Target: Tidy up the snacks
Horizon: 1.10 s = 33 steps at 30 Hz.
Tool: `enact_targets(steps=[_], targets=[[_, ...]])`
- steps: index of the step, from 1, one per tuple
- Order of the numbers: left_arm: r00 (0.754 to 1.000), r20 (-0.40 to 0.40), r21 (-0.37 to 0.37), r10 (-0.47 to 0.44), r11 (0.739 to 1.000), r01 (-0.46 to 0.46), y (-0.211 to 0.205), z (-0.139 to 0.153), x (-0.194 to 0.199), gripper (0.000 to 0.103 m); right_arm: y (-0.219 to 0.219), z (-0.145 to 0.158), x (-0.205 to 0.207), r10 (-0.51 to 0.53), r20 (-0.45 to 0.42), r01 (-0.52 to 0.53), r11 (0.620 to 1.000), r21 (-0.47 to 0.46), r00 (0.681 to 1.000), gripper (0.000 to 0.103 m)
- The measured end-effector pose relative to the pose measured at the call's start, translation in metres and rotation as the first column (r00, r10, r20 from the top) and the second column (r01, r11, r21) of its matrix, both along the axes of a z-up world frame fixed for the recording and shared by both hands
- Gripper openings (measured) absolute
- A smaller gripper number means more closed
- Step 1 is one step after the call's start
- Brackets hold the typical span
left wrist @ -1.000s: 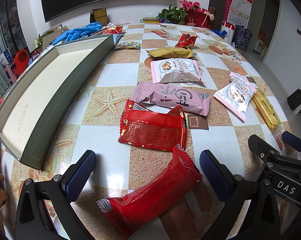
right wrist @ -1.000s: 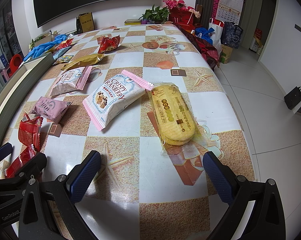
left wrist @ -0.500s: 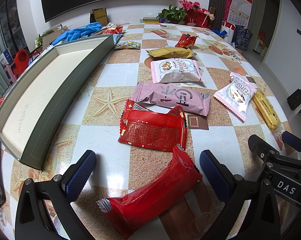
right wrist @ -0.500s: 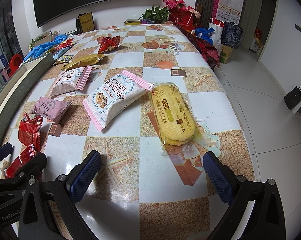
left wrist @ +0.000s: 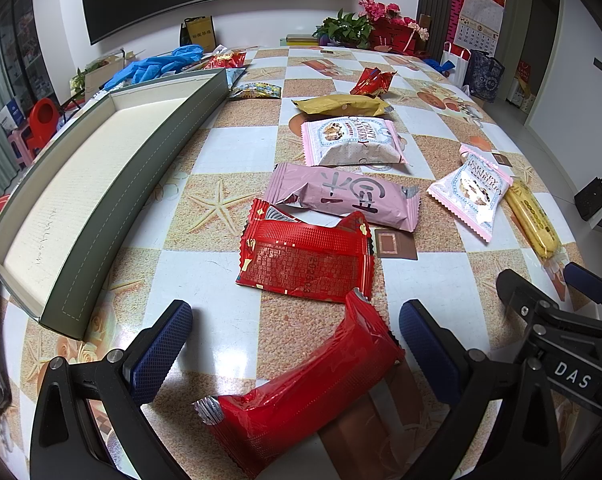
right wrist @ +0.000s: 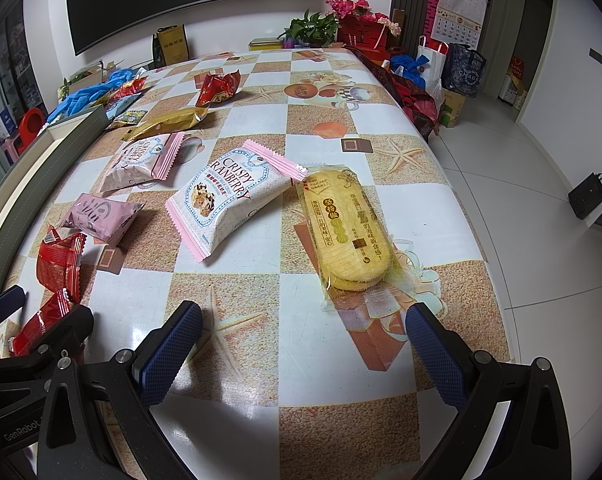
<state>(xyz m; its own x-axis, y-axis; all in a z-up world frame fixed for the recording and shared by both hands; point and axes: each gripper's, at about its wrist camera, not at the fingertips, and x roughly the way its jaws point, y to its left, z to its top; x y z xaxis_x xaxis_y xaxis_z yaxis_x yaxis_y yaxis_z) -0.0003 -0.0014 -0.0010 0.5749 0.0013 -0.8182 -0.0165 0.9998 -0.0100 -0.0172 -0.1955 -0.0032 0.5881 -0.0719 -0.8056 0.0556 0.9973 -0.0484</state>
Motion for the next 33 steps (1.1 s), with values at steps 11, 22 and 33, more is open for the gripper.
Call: enact_targets(steps=[11, 22, 33], targets=[[1.0, 0.0, 0.0, 0.0, 1.0, 0.0, 0.0, 0.0, 0.0, 0.103, 0.0001, -0.0001, 0.0001, 0.0, 0.0, 0.0, 1.0, 0.0, 1.0, 0.102], [0.999, -0.001, -0.001, -0.045, 0.999, 0.045, 0.0016, 0.0, -0.001, 0.103, 0.0001, 0.0002, 0.0, 0.0, 0.0, 0.0, 1.0, 0.0, 1.0, 0.102], [0.994, 0.0, 0.001, -0.112, 0.994, 0.112, 0.0058, 0.0014, -0.0007, 0.103, 0.0008, -0.0002, -0.0019, 0.062, -0.002, -0.062, 0.998, -0.002, 0.998, 0.102]])
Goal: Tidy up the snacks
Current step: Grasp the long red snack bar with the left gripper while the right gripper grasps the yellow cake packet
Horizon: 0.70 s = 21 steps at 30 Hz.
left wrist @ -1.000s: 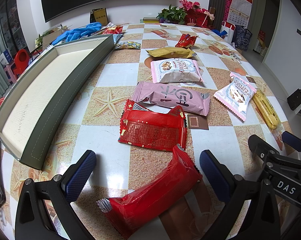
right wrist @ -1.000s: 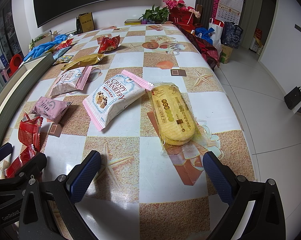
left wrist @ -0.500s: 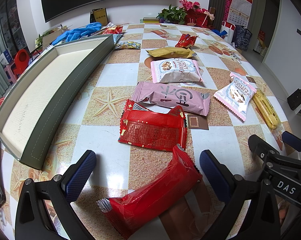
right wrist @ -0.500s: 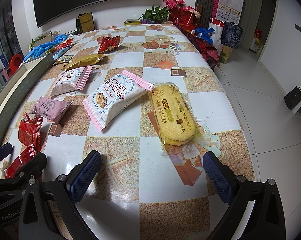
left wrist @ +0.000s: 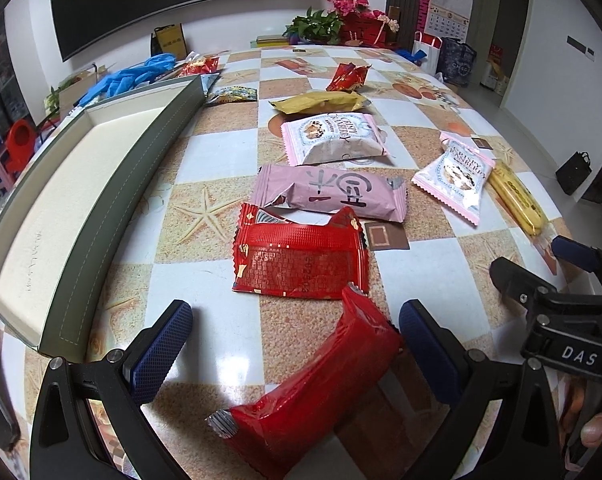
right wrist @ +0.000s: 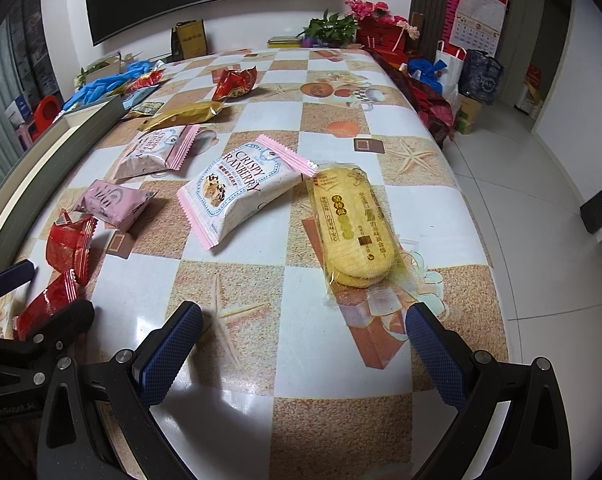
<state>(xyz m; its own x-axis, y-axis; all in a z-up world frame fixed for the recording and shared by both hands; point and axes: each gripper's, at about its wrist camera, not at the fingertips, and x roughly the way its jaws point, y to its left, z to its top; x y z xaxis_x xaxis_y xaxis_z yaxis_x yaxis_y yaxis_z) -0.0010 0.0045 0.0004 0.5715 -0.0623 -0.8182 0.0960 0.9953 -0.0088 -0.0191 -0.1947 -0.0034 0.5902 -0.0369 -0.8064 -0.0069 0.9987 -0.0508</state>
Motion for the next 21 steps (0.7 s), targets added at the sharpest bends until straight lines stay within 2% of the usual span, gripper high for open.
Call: enact_targets(steps=[13, 17, 21], targets=[[1.0, -0.002, 0.002, 0.01, 1.0, -0.01, 0.0, 0.0, 0.0, 0.103, -0.001, 0.0, -0.001, 0.004, -0.001, -0.004, 1.0, 0.006, 1.0, 0.102], [0.998, -0.041, -0.008, -0.037, 0.999, 0.037, 0.007, 0.001, 0.0, 0.103, -0.001, 0.001, 0.0, 0.011, -0.002, -0.011, 1.0, 0.005, 1.0, 0.102], [0.999, -0.038, -0.132, 0.01, 0.991, -0.015, 0.04, 0.007, -0.004, 0.101, 0.0, 0.001, 0.0, 0.005, -0.001, -0.005, 1.0, -0.001, 1.0, 0.102]])
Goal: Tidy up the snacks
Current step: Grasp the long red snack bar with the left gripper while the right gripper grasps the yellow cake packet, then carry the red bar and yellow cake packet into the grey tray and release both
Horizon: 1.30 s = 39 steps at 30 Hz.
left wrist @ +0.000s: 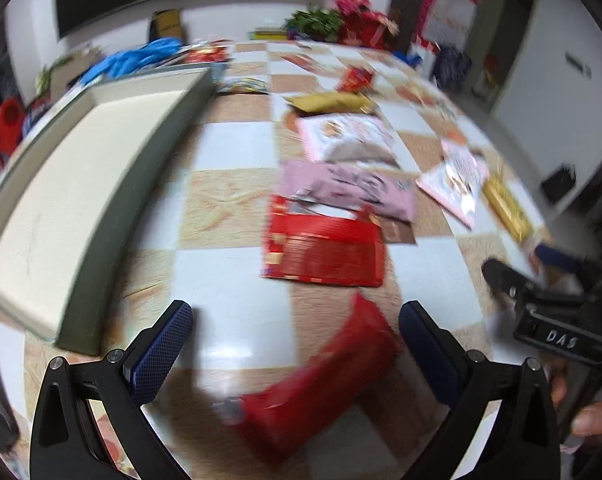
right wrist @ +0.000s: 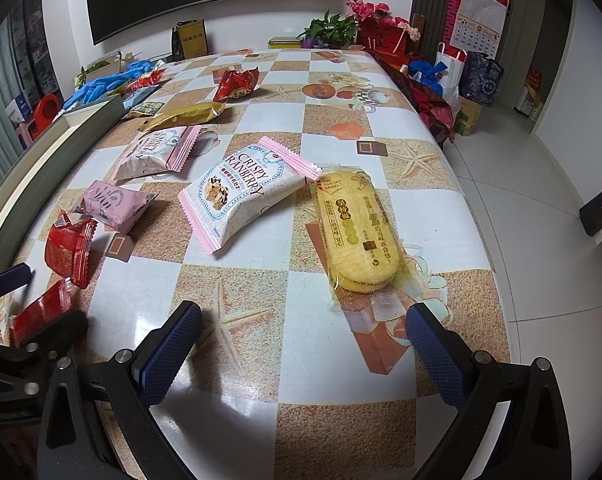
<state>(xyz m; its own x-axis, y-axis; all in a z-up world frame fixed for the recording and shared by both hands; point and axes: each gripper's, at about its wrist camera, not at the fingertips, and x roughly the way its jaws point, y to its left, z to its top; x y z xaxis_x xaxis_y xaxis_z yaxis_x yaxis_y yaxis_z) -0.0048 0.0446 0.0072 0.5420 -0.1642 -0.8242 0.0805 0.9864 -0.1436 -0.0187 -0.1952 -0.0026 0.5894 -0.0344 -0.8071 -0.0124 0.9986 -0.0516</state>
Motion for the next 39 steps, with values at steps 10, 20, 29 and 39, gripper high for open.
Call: enact_targets(steps=[10, 20, 29, 39], targets=[[0.991, -0.008, 0.036, -0.133, 0.99, 0.134, -0.025, 0.017, -0.005, 0.064, 0.0, 0.0, -0.001, 0.0, 0.0, 0.0, 1.0, 0.005, 1.0, 0.102], [0.97, 0.008, 0.145, -0.243, 0.96, 0.239, -0.046, 0.008, -0.036, 0.023, -0.013, 0.018, -0.025, 0.029, 0.062, -0.036, 0.992, 0.122, 0.998, 0.102], [0.968, 0.053, 0.092, -0.244, 0.967, 0.239, -0.036, 0.004, -0.038, 0.022, -0.06, 0.042, -0.024, -0.011, 0.041, 0.004, 0.985, 0.173, 0.999, 0.097], [0.974, 0.049, 0.118, -0.219, 0.97, 0.213, -0.034, 0.004, -0.034, 0.022, -0.013, 0.009, 0.057, 0.048, -0.106, -0.05, 0.999, -0.014, 0.993, 0.069]])
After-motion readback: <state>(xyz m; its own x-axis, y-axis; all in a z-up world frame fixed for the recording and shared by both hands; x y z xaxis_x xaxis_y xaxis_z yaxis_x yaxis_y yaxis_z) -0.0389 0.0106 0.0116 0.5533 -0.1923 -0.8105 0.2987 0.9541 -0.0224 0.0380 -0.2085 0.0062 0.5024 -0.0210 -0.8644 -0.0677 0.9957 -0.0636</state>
